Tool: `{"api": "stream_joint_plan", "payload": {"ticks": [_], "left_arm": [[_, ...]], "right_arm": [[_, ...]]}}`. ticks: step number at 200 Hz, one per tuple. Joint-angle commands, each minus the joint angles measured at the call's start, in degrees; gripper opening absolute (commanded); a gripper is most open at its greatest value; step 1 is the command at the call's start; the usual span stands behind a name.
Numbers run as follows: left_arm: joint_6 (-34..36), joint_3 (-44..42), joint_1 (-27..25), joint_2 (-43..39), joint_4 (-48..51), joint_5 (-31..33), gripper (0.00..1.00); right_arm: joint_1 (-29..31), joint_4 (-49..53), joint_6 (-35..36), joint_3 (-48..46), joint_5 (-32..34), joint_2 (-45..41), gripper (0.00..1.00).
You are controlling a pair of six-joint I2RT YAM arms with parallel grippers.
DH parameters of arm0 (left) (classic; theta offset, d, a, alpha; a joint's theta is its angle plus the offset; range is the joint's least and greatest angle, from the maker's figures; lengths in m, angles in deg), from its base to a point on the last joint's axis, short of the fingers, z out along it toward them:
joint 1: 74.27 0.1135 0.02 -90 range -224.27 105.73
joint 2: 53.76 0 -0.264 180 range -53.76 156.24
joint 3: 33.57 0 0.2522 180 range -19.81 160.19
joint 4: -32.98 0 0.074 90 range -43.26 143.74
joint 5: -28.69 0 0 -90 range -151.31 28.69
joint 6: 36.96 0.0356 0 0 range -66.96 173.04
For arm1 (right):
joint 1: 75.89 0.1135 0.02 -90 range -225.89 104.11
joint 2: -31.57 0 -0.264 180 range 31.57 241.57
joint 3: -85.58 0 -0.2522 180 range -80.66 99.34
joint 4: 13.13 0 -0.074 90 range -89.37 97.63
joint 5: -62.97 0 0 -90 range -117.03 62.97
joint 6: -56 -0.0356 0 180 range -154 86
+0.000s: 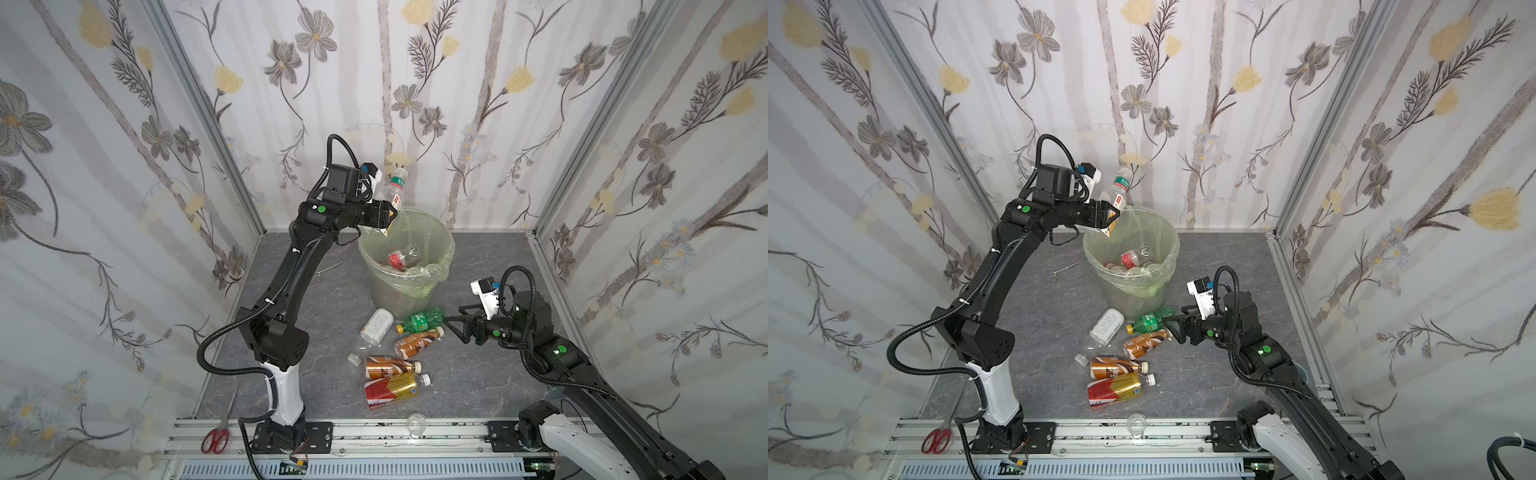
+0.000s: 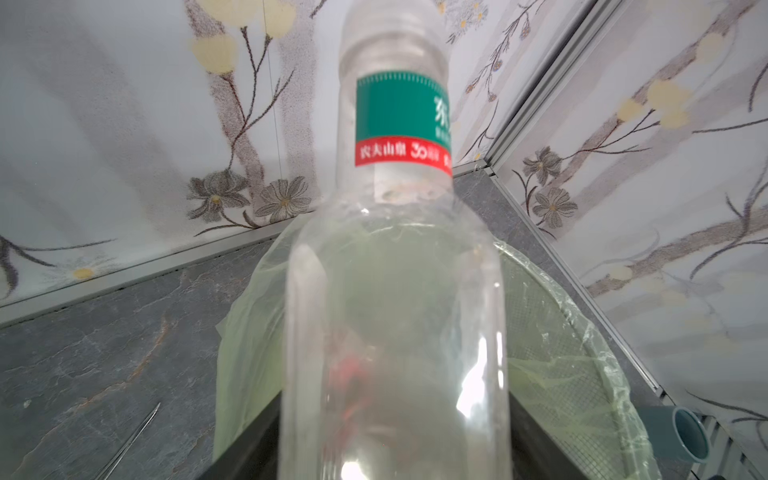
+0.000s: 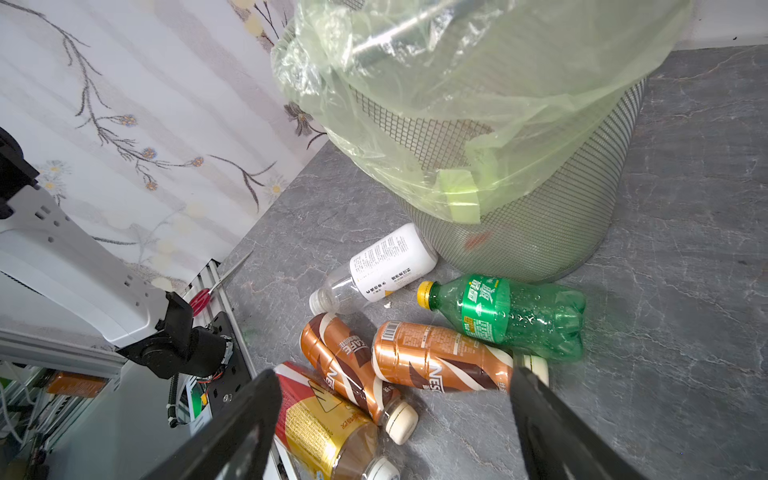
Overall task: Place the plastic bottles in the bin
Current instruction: 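Lift the clear bottle with the left gripper up over the bin, then open the left gripper to drop the clear bottle into the bin, then move the right gripper down to the brown coffee bottle while the left gripper withdraws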
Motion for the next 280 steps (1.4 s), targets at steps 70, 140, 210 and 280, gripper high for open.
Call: {"api": "stream_joint_plan", "payload": {"ticks": [70,140,210,280], "left_arm": [[4.40,0.50,-2.51,2.22,-1.18,6.28,0.73],[4.27,-1.98,-2.33,-3.34,-1.18,14.93,0.82],[0.40,-21.53,5.15,-17.76,-5.90,15.28,0.93],[-2.38,-48.12,16.24,-35.37,-18.72,6.93,0.97]], "right_arm": [[0.10,-0.45,0.08,0.27,1.64,-1.31,0.87],[0.07,1.11,0.54,1.10,4.52,-0.75,0.87],[3.18,3.80,3.35,2.69,15.32,4.17,0.86],[10.69,3.70,11.14,8.00,22.90,8.35,0.84]]}}
